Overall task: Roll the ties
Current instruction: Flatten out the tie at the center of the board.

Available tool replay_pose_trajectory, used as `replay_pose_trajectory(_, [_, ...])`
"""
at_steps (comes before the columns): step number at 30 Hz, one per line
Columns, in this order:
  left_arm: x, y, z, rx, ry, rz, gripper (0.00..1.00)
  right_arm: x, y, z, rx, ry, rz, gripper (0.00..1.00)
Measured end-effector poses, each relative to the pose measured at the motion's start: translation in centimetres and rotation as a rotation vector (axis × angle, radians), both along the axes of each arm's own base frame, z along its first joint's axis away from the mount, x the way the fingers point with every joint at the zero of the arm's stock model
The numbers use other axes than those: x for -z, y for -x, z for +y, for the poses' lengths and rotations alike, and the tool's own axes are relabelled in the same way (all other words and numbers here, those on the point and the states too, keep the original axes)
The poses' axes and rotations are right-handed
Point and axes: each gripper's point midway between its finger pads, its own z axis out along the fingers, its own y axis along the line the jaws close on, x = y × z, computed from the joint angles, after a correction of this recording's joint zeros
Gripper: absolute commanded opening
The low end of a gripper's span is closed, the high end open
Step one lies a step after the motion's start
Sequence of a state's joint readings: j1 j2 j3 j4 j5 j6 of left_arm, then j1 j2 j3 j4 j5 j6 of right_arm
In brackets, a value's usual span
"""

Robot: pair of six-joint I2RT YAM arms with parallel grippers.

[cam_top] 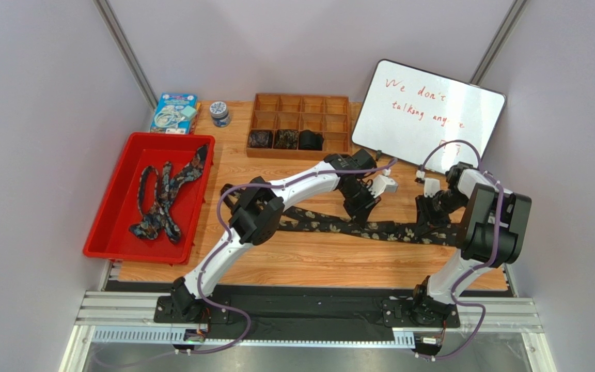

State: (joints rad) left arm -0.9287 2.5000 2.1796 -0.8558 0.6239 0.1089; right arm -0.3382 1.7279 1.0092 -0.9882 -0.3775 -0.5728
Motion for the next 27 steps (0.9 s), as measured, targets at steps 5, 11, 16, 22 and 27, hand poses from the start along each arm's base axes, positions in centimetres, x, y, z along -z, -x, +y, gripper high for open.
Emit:
replay_pose_trajectory(5, [-2.1, -0.1, -1.2, 0.004, 0.044, -0.007, 0.01, -0.1, -0.4, 0.0, -0.005, 0.008, -0.022, 0.27])
replay_pose_trajectory(11, [-2.8, 0.9, -1.7, 0.016, 0.046, 0.011, 0.0, -0.1, -0.7, -0.1, -0.006, 0.013, -0.038, 0.27])
replay_pose_trajectory(16, [-1.6, 1.8, -1.4, 0.027, 0.008, 0.041, 0.0, -0.1, -0.7, -0.1, -0.009, 0.013, -0.038, 0.27])
replay_pose_trajectory(22, [-0.2, 3.3, -0.1, 0.038, -0.034, 0.118, 0.0, -0.1, -0.7, -0.1, -0.009, 0.014, -0.04, 0.28])
replay_pose_trajectory(27, [-1.0, 3.6, -0.7, 0.036, -0.011, 0.146, 0.0, -0.1, -0.7, -0.1, -0.009, 0.013, -0.041, 0.28])
